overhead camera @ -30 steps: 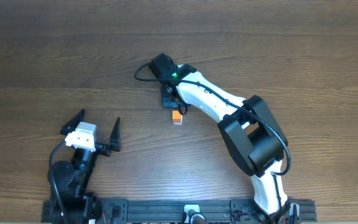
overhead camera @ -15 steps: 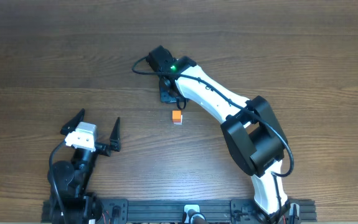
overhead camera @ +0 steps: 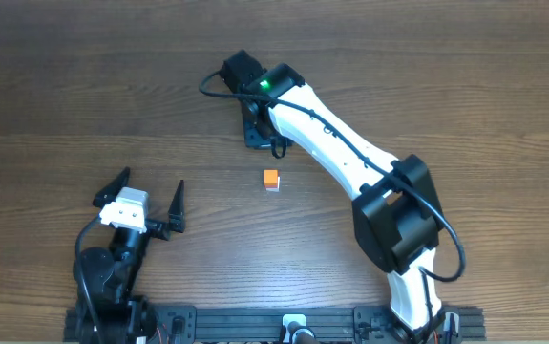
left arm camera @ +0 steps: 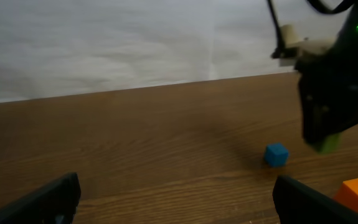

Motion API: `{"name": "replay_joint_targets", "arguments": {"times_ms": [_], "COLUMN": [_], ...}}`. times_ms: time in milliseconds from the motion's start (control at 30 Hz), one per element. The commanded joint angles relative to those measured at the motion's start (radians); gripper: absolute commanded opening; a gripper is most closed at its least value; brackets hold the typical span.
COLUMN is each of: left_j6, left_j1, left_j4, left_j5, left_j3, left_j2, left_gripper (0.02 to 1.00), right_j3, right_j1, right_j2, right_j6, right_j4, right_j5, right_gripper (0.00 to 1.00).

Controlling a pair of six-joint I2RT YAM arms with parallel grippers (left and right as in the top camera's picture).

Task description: Stack Cubes

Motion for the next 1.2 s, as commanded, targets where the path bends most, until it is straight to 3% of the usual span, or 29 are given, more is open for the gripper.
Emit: {"name": "replay_joint_targets", "arguments": {"times_ms": [33,167,633,1200], "left_j6": [0.014,0.014,0.014,0.014], "left_j1": [0.005,0.005,0.005,0.005], "left_j4": [0.003,0.003,0.003,0.003], "left_j5": [0.010,0.010,0.010,0.010], "left_j3": [-0.005,-0.005,-0.005,-0.005], "left_j2": [-0.005,-0.005,-0.005,-0.005], "left_gripper": [1.000,1.000,1.000,1.000], "right_j3": [0.028,0.027,-0.098,-0.174], "right_j1": [0.027,0.074,0.155,0.141], "right_j2": [-0.126,-0.159,-0.160,-0.160], "right_j6": [0.055,0.095,0.185,0.210], "right_j4": [-0.063,-0.104,-0.090,-0.042], "right_j5": [0.014,0.054,0.043,-0.001], "right_gripper": [0.009,0.012,0.012,0.009]}}
